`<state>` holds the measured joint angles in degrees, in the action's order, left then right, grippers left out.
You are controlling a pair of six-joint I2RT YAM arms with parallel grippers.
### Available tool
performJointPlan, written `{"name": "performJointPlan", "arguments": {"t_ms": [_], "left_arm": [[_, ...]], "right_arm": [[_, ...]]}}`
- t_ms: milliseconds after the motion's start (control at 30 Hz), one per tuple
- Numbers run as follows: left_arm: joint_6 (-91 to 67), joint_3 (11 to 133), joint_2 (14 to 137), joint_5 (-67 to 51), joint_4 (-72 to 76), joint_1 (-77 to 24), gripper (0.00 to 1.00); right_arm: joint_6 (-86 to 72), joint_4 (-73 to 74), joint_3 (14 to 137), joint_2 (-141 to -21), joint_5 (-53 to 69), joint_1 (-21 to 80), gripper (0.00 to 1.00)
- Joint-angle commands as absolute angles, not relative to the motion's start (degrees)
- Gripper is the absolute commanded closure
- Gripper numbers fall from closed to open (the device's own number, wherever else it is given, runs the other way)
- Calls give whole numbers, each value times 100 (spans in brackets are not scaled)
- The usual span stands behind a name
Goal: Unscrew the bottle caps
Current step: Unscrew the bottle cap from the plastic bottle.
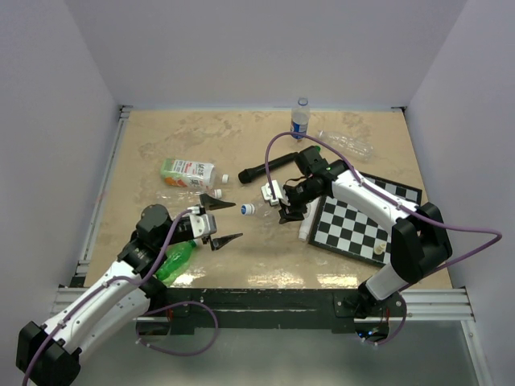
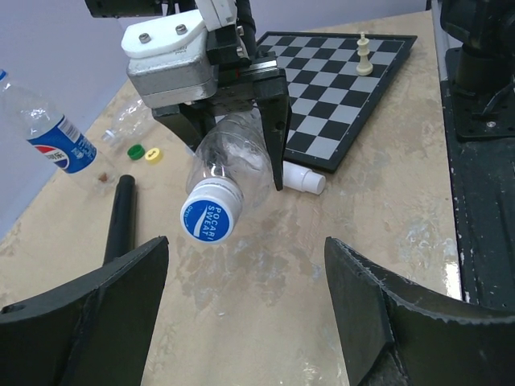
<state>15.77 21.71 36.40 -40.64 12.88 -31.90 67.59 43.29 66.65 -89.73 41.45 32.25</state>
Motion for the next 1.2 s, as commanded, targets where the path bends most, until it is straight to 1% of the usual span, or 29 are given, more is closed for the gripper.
{"name": "performJointPlan", "arguments": {"t_ms": [0,1167], "left_arm": [[1521,2180,3735,-4342,1670,-3182,18],[1415,2232,3981,-4474,1828,-3173,19]], "right_arm": [[6838,4395,6829,-8956,4280,3252,91],[6855,4412,6838,-8982,4289,3252,91]]}}
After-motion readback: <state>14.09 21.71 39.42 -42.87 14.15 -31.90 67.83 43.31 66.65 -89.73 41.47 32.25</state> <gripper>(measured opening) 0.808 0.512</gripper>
